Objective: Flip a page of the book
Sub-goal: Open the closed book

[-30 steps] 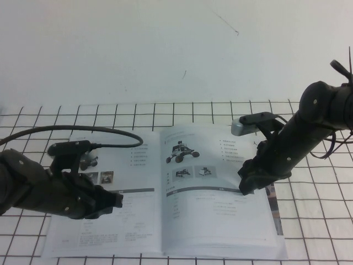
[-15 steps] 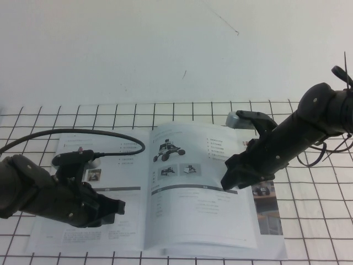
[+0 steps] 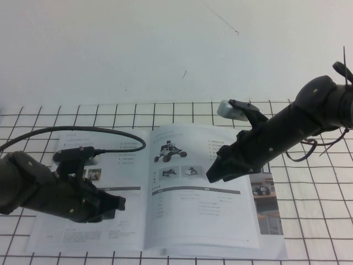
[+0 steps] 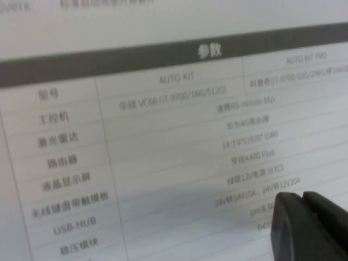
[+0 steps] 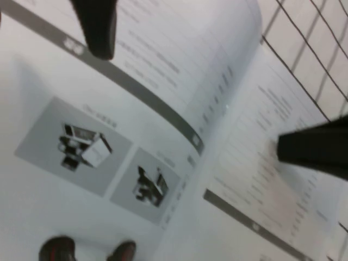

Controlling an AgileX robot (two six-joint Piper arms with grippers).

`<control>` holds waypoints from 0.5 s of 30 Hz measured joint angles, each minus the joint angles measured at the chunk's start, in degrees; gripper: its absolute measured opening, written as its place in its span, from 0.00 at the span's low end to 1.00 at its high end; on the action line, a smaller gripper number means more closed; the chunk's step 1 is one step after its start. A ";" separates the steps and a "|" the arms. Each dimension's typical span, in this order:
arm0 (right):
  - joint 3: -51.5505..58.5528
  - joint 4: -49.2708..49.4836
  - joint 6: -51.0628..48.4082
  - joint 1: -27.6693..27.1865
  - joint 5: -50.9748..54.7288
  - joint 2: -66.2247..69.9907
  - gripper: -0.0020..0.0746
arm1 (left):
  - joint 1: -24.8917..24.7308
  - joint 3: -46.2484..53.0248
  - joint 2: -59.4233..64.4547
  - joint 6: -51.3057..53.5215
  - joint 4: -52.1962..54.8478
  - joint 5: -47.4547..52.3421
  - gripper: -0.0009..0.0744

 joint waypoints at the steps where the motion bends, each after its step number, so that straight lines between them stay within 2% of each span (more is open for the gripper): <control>1: -0.72 -2.19 1.17 0.00 0.73 0.00 0.51 | 0.00 -0.39 -0.23 0.00 0.39 -0.11 0.01; 6: -4.60 -10.67 5.42 0.00 5.46 0.00 0.51 | 1.31 -1.38 -3.21 -2.32 1.47 -2.38 0.01; 15: -6.27 -12.39 5.94 0.08 3.76 0.00 0.51 | 8.59 -1.38 -2.34 -7.65 5.41 -4.26 0.01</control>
